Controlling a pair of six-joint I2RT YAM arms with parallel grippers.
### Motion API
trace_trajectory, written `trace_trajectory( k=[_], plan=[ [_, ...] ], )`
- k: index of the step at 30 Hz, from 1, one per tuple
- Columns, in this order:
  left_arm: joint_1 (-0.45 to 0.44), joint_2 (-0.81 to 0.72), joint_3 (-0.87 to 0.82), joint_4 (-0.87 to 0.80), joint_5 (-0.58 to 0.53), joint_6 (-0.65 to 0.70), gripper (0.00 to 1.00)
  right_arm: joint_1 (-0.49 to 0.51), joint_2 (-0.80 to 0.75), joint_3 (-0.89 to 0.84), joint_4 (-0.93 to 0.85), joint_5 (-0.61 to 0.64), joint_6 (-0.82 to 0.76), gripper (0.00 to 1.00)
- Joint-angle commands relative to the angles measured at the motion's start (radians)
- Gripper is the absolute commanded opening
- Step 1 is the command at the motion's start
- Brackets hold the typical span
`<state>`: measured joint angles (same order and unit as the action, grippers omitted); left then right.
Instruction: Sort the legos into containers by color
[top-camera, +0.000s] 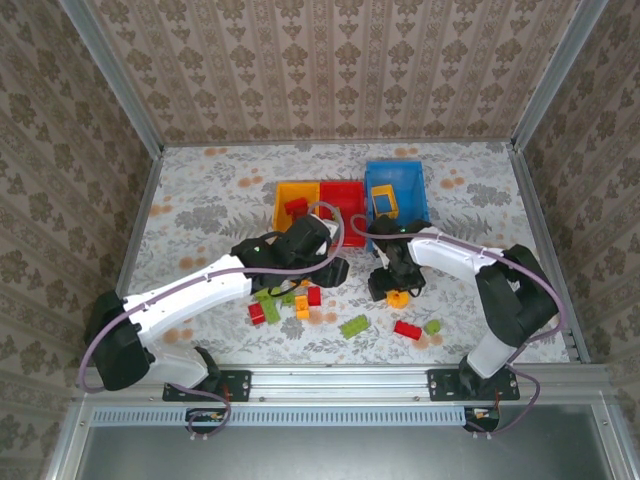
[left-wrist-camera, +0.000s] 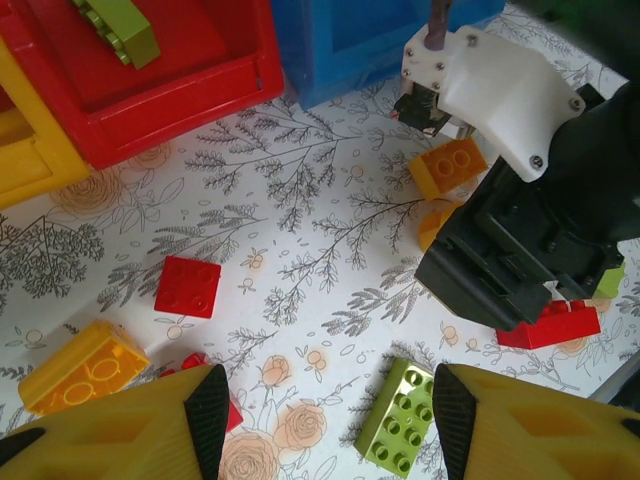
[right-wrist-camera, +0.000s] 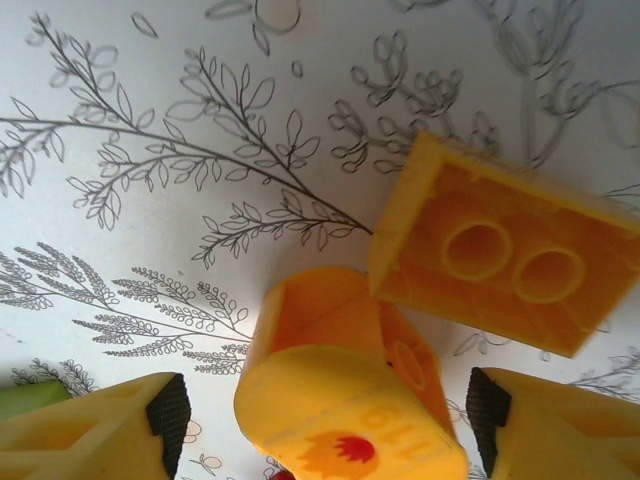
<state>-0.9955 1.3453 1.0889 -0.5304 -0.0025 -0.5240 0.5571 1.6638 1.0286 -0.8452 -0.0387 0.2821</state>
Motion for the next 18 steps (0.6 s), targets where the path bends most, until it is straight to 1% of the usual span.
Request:
trace_trajectory(
  k=[1, 7, 14, 18],
  plan=[
    [-0.003, -0.04, -0.013, -0.003, -0.002, -0.021, 0.59, 0.016, 0.012, 0.005, -0.037, -0.052, -0.019, 0.73],
    [-0.002, -0.046, -0.028, 0.009, 0.002, -0.034, 0.59, 0.033, -0.008, -0.024, -0.026, -0.034, 0.014, 0.61],
    [-0.001, -0.042, -0.032, 0.027, 0.012, -0.044, 0.59, 0.033, 0.036, -0.016, -0.007, 0.017, 0.038, 0.47],
    [-0.002, -0.047, -0.02, 0.024, 0.007, -0.044, 0.59, 0.034, -0.005, -0.008, -0.002, 0.035, 0.055, 0.36]
  ],
)
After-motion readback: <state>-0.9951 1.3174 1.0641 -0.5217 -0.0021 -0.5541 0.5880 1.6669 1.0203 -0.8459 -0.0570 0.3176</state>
